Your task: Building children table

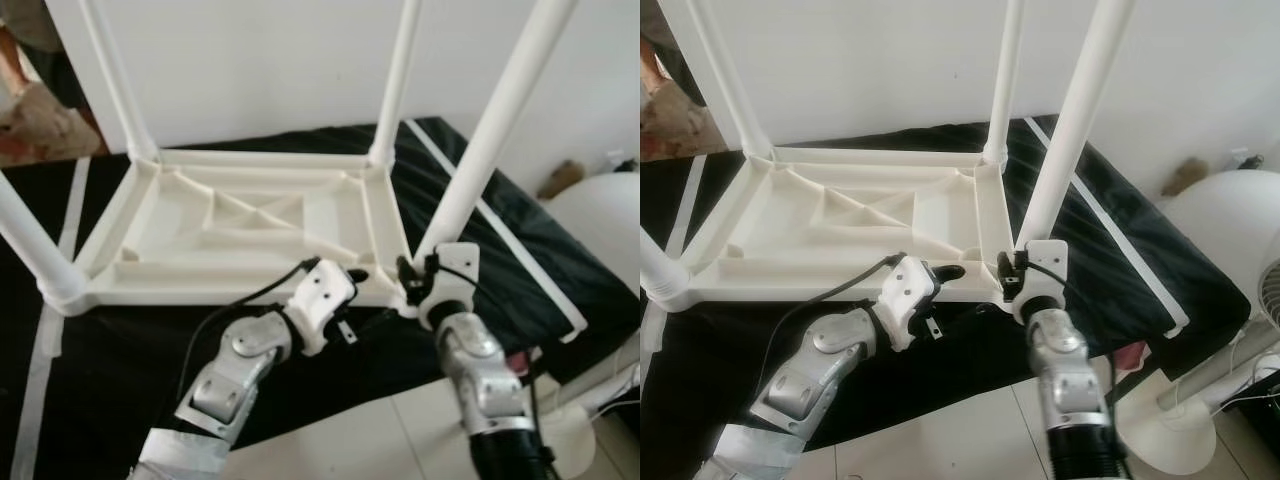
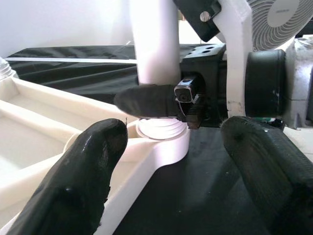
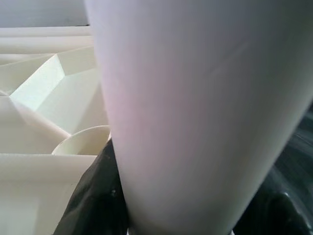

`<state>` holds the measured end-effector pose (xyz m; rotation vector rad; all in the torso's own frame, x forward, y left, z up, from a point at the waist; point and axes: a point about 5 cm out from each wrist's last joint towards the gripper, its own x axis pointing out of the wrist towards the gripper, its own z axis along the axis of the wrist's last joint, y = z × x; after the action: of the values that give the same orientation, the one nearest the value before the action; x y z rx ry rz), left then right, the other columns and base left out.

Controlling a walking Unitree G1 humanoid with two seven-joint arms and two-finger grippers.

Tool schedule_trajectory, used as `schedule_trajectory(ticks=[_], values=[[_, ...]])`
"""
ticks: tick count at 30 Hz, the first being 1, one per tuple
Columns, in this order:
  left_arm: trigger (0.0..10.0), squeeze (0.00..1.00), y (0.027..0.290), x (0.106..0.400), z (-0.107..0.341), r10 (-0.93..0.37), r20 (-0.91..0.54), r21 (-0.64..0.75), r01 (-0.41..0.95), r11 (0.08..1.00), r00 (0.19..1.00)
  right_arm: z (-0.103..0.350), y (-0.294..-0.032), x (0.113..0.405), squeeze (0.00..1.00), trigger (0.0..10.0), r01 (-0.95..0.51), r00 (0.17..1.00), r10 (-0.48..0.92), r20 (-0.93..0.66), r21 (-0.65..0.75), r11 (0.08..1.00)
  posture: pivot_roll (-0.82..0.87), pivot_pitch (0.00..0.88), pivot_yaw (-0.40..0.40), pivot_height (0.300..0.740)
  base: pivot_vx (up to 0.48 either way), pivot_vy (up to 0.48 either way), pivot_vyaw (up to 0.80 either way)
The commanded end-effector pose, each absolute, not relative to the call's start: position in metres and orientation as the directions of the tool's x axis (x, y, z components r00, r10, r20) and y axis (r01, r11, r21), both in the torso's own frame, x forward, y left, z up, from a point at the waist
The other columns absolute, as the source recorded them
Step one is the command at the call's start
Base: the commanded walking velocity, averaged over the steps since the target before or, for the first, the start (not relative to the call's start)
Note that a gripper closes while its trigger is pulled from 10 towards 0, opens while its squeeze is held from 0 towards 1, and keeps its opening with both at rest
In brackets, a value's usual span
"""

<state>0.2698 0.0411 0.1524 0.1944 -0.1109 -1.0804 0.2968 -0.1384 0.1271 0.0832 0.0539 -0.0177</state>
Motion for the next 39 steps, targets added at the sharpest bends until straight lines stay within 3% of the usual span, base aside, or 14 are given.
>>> schedule_trajectory(ticks=[1,4,20,21,24,25,33,34,37,38,39], values=[[10.0,0.00,0.041,0.269,0.151,-0.878,-0.012,0.225,0.857,0.463,0.478,0.108,-0.143,0.288,0.00,10.0,0.160,0.978,-0.142,-0.153,0.112,0.981,-0.05,0.016,-0.029,0.740,0.000,0.000,0.00],[10.0,0.00,0.041,0.269,0.151,-0.879,-0.012,0.224,0.858,0.462,0.476,0.106,-0.138,0.285,0.00,10.0,0.223,0.965,-0.200,-0.169,0.128,0.966,-0.05,0.016,-0.029,0.740,0.000,0.000,0.00],[10.0,0.00,0.041,0.269,0.151,-0.879,-0.014,0.225,0.858,0.462,0.477,0.120,-0.139,0.282,0.00,10.0,0.163,0.985,-0.157,-0.071,0.095,0.982,-0.05,0.020,-0.031,0.740,0.000,0.000,0.00],[10.0,0.00,0.041,0.269,0.151,-0.878,-0.013,0.225,0.857,0.464,0.479,0.120,-0.140,0.282,0.44,10.0,0.140,0.989,-0.133,-0.072,0.108,0.984,-0.05,0.019,-0.031,0.740,0.000,0.000,0.00],[10.0,0.00,0.041,0.269,0.151,-0.877,-0.012,0.225,0.856,0.465,0.480,0.121,-0.140,0.283,0.44,10.0,0.115,0.992,-0.106,-0.071,0.125,0.986,-0.05,0.019,-0.031,0.740,0.000,0.000,0.00],[10.0,0.00,0.042,0.269,0.151,-0.877,-0.012,0.225,0.856,0.466,0.480,0.122,-0.141,0.283,1.00,10.0,0.099,0.994,-0.091,-0.064,0.127,0.987,-0.05,0.020,-0.031,0.740,0.000,0.000,0.00],[10.0,0.00,0.042,0.269,0.151,-0.878,-0.012,0.225,0.857,0.464,0.478,0.122,-0.151,0.282,1.00,10.0,0.045,0.998,-0.037,-0.058,0.140,0.989,-0.05,0.025,-0.024,0.740,0.000,0.000,0.00],[10.0,0.00,0.042,0.269,0.151,-0.878,-0.013,0.226,0.857,0.463,0.478,0.121,-0.152,0.282,0.85,10.0,0.022,0.998,-0.014,-0.060,0.139,0.990,-0.05,0.023,-0.023,0.740,0.000,0.000,0.00],[10.0,0.00,0.042,0.269,0.152,-0.879,-0.013,0.226,0.858,0.462,0.477,0.121,-0.154,0.281,0.85,10.0,-0.013,0.998,0.022,-0.061,0.134,0.991,-0.05,0.024,-0.023,0.740,0.000,0.000,0.00],[10.0,0.00,0.042,0.270,0.152,-0.879,-0.013,0.227,0.858,0.461,0.477,0.121,-0.156,0.282,0.00,10.0,-0.066,0.996,0.072,-0.055,0.118,0.991,-0.06,0.024,-0.022,0.740,0.000,0.000,0.00],[10.0,0.00,0.042,0.270,0.152,-0.879,-0.014,0.228,0.857,0.461,0.477,0.121,-0.158,0.283,0.00,10.0,-0.104,0.993,0.110,-0.052,0.105,0.989,-0.06,0.024,-0.022,0.740,0.000,0.000,0.00]])
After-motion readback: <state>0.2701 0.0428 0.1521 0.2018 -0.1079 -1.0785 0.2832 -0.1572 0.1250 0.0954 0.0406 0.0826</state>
